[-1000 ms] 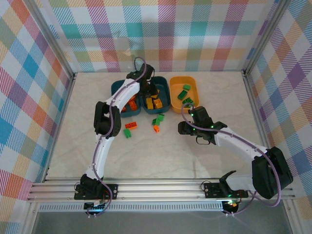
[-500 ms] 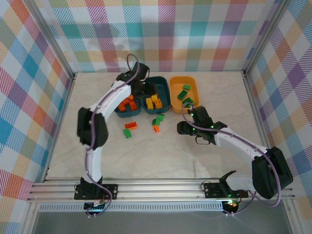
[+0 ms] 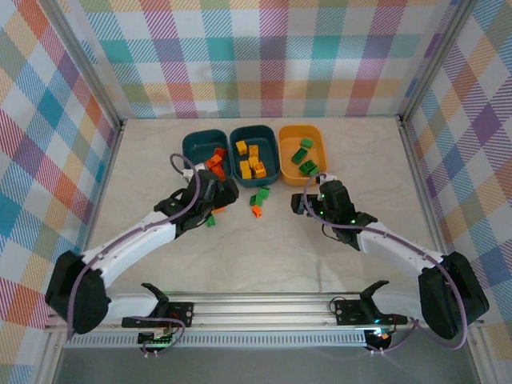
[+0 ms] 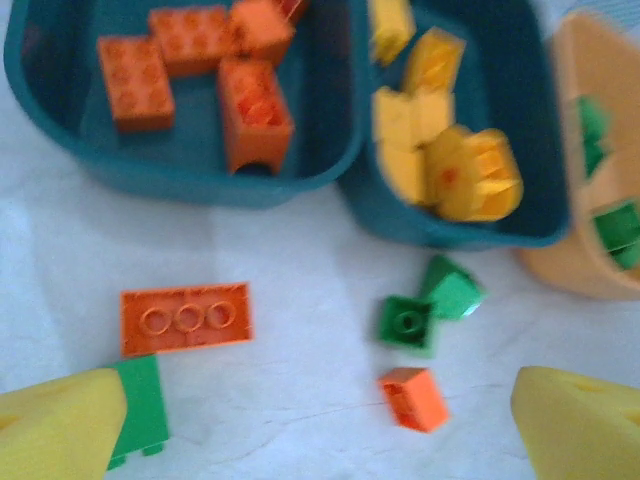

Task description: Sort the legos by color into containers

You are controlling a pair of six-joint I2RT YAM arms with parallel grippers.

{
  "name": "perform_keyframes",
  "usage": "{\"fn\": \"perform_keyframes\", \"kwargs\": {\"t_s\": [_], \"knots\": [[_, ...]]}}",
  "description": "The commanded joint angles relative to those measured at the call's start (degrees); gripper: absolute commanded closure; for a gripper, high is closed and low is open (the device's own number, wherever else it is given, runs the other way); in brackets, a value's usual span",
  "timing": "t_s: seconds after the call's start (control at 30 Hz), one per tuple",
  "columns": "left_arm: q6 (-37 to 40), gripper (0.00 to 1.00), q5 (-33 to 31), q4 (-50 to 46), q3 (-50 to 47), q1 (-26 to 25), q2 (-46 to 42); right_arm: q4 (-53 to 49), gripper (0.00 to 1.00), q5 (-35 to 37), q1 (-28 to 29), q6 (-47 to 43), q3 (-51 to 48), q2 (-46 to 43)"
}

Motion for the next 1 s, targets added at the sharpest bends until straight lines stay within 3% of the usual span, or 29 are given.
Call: {"fn": "perform_keyframes", "kwargs": {"t_s": [0.0,0.1,0.4,0.67,0.87,0.97], "knots": [[-0.2,0.13,7.7,2.6,1.6,-0.5,5.6,6.3,0.08,2.6,-0.3,-1.4,-2.9,0.4],[1.0,0.17,10.6,3.5,3.4,-1.8,9.7,10.9,0.08,3.2,-0.6,-1.6,-6.3,0.4],[-0.3,0.16,10.8,-4.6,14.9,-6.1,23.0,12.6,0.08,7.0,-1.1,0.4,-7.5,4.7],[-7.9,0.28,10.8,-10.8,19.8,-8.1,28.5,11.0,0.08,7.9,-1.2,1.5,-6.2,4.1],[-8.5,0.39,12.0,-10.7,20.8,-9.3,32.3,10.8,0.08,8.1,-1.2,1.8,-6.2,3.7],[-7.5,0.39,10.6,-9.4,21.5,-9.5,33.4,10.8,0.09,8.1,-1.2,1.8,-6.0,4.1]]}}
